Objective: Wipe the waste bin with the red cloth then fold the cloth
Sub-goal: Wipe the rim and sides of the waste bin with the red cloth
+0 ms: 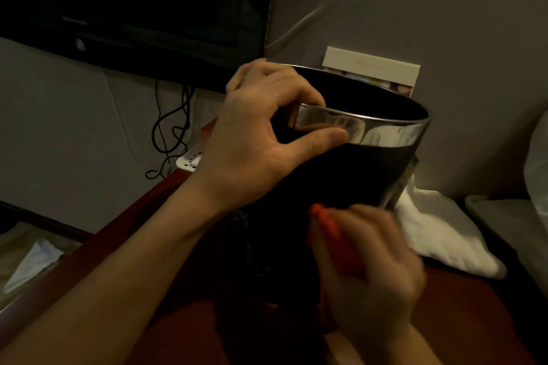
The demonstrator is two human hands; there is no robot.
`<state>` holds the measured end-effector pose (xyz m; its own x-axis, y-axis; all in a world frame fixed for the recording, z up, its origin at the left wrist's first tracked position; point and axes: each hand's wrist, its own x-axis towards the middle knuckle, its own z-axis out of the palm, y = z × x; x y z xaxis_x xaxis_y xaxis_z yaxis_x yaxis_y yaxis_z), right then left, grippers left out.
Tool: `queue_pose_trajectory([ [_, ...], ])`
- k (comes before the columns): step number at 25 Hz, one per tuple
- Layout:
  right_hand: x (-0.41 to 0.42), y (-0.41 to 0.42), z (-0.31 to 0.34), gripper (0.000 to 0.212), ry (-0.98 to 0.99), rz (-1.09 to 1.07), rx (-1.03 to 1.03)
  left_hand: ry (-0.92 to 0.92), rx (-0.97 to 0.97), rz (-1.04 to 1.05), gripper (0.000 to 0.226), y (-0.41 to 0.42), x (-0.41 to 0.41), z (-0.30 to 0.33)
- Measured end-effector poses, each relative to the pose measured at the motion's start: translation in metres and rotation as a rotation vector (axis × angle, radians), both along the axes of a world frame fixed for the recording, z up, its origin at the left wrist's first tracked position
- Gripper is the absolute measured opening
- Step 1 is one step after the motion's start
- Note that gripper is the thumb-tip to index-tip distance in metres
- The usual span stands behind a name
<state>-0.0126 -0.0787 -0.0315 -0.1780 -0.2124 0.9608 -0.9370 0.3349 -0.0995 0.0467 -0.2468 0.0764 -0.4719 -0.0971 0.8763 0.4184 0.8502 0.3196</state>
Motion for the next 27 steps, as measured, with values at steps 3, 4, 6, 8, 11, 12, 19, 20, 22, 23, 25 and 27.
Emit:
queue_pose_trajectory([
  [3, 0.004, -0.004, -0.010, 0.012, 0.063, 0.024, 0.081, -0.005, 0.022, -0.039, 0.026, -0.005, 0.000, 0.000],
  [4, 0.001, 0.000, -0.002, 0.013, 0.054, 0.015, 0.034, -0.009, 0.029, -0.047, 0.027, -0.007, 0.000, 0.001],
  [6, -0.004, 0.010, 0.016, 0.014, 0.038, -0.038, -0.076, -0.018, 0.038, -0.057, 0.027, -0.009, 0.000, 0.002],
  [8, -0.005, 0.013, 0.020, 0.016, 0.019, -0.045, -0.082, -0.020, 0.044, -0.065, 0.028, -0.010, 0.000, 0.002],
  [11, 0.005, -0.001, 0.000, 0.014, 0.084, -0.038, 0.056, -0.002, 0.049, -0.099, 0.028, -0.014, -0.001, 0.000],
  [12, 0.006, -0.002, -0.002, 0.014, 0.099, -0.027, 0.077, 0.007, 0.042, -0.105, 0.028, -0.015, -0.001, 0.000],
  [19, -0.006, 0.010, 0.018, 0.015, -0.014, -0.017, -0.101, 0.013, 0.061, -0.097, 0.023, -0.014, 0.001, 0.000],
  [20, -0.003, 0.005, 0.010, 0.014, 0.011, -0.023, -0.061, 0.016, 0.047, -0.080, 0.023, -0.012, 0.002, 0.000],
  [22, 0.001, -0.002, -0.005, 0.010, 0.066, 0.000, 0.023, 0.016, -0.023, 0.038, 0.024, 0.005, 0.001, -0.001],
  [23, 0.003, -0.004, -0.007, 0.009, 0.077, 0.017, 0.047, 0.020, -0.067, 0.103, 0.026, 0.018, 0.000, -0.003],
  [25, 0.005, -0.003, -0.003, 0.012, 0.062, 0.052, 0.038, 0.035, -0.093, 0.151, 0.029, 0.033, 0.000, -0.005],
  [27, 0.004, 0.004, 0.010, 0.015, 0.022, 0.054, -0.055, 0.041, -0.017, 0.098, 0.027, 0.024, -0.001, -0.004],
])
